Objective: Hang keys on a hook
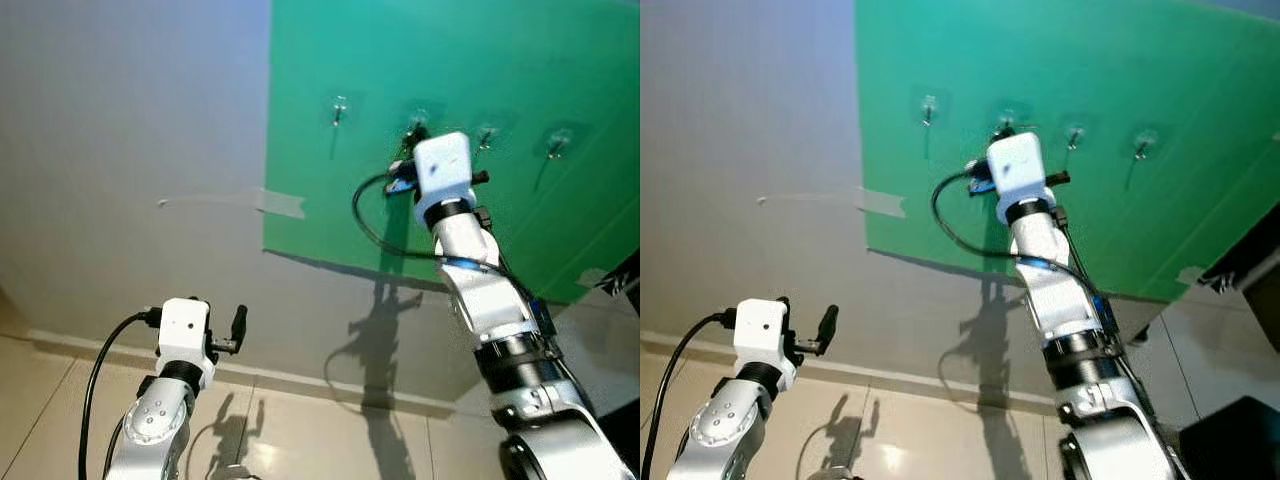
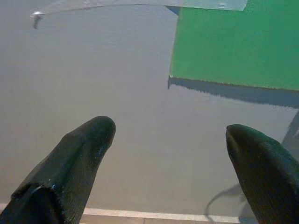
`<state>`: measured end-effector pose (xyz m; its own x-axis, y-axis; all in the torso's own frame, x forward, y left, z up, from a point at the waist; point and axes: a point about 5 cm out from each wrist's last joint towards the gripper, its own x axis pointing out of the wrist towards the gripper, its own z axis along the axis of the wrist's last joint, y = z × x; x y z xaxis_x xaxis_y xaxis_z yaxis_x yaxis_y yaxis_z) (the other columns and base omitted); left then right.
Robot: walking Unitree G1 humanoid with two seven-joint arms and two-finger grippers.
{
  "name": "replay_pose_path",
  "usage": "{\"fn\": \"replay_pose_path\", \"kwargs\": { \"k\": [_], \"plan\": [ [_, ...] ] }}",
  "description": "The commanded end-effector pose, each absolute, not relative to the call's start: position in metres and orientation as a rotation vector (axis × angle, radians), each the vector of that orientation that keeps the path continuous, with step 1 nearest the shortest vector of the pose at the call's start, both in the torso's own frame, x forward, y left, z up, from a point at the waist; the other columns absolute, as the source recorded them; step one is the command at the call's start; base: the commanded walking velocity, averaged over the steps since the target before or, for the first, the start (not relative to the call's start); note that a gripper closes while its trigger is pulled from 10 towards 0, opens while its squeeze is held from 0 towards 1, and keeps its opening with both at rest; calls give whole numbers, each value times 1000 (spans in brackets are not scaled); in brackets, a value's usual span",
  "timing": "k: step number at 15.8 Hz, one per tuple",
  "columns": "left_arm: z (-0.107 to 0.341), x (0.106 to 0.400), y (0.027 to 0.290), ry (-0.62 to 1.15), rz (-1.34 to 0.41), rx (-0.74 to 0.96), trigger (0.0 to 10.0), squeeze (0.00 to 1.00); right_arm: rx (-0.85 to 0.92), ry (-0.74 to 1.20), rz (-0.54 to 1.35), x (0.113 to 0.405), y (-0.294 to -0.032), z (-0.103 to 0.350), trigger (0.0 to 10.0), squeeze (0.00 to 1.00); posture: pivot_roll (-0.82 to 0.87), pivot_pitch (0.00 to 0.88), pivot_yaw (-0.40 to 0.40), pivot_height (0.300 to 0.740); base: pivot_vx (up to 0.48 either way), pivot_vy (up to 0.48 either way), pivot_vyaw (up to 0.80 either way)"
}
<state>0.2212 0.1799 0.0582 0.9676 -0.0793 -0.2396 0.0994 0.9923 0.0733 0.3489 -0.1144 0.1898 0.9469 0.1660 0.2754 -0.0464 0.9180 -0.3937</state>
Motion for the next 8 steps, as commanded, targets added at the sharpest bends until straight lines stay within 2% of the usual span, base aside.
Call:
{"fn": "replay_pose_path", "kwargs": {
  "k": [1, 4, 6, 8],
  "plan": [
    [62, 221, 172, 228, -111, 84, 10000, 0, -459, -291, 97, 348, -121, 180, 10000, 0, 97, 0, -81, 740, 0, 0, 0],
    [61, 219, 171, 233, -112, 79, 10000, 0, -451, -348, 74, 347, -126, 185, 10000, 0, 100, 0, -86, 740, 0, 0, 0],
    [60, 218, 172, 237, -109, 78, 10000, 0, -335, -343, 68, 348, -128, 188, 10000, 0, 104, 0, -87, 740, 0, 0, 0],
    [60, 216, 172, 239, -109, 79, 10000, 0, -175, -245, 56, 354, -133, 183, 10000, 0, 106, 0, -86, 740, 0, 0, 0]
  ]
}}
